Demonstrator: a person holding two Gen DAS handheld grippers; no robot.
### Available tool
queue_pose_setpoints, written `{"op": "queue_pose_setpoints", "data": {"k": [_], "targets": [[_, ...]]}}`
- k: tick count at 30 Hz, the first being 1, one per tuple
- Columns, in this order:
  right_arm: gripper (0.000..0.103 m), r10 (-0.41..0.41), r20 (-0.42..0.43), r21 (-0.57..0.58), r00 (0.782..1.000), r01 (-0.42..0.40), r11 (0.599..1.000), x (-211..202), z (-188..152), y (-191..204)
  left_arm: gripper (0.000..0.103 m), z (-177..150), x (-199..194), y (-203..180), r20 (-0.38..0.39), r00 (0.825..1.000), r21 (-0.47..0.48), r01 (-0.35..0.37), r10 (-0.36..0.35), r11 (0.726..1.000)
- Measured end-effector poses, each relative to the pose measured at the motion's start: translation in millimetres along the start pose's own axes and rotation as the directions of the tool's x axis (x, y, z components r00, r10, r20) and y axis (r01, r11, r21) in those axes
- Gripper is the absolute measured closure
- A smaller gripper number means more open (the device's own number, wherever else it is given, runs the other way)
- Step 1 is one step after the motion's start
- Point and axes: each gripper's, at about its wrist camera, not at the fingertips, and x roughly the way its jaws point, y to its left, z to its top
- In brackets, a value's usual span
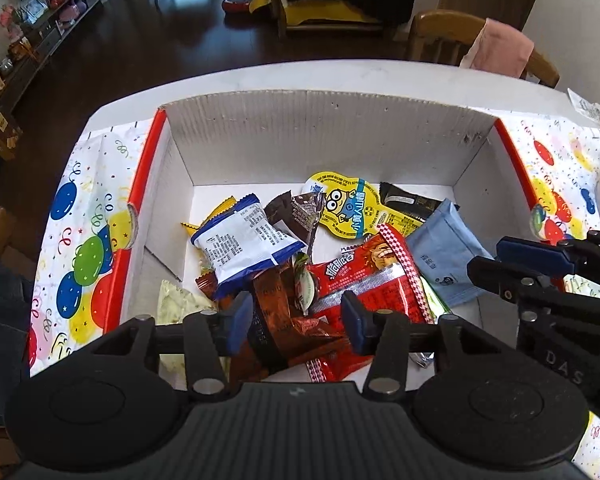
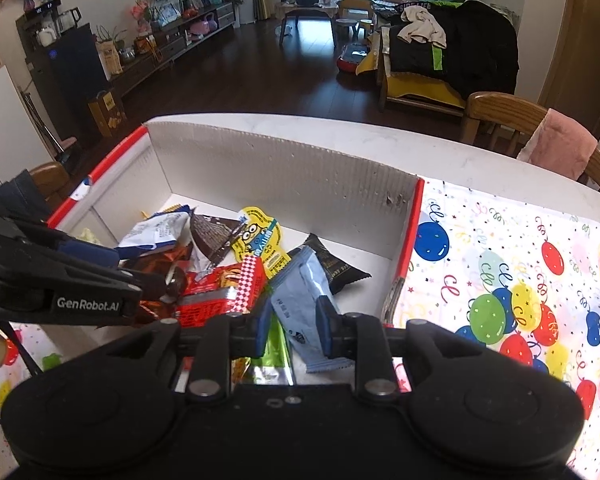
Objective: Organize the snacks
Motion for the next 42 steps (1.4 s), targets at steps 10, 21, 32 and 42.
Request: {"op": "queue_pose_setpoints", "data": {"k": [10,21,32,42], "targets": [[0.063,0.051,0.071,0.021,0.996,-0.053,0.998,-39.0,-9.4,0.0,0.046,-17.3,-42.4,-0.3,0.093,0.996,-0.003,0.003,-0.003,1.000],[0.017,0.073,0.168,0.011,0.983,-0.076,0.997,-84.8,-28.2,1.0,0.037,-44.1,-89.1,-7.2,0.201,0.980,-0.003,-0.009,0.010,1.000],[0.000,0.110,0.245,-0.015,0.963,-0.110,0.994,-132.1,-49.8,-0.8,0.024,-75.1,-128.8,-10.3,0.271,0.963,-0.025,0.015,-0.008,1.000],[0.000,0.122,0.280,-0.021,0.952,-0.121,0.992,-154.7,-68.0,1.3,0.002,-101.1,-151.6,-13.0,0.318,0.947,-0.047,0.062,-0.044,0.997]]}}
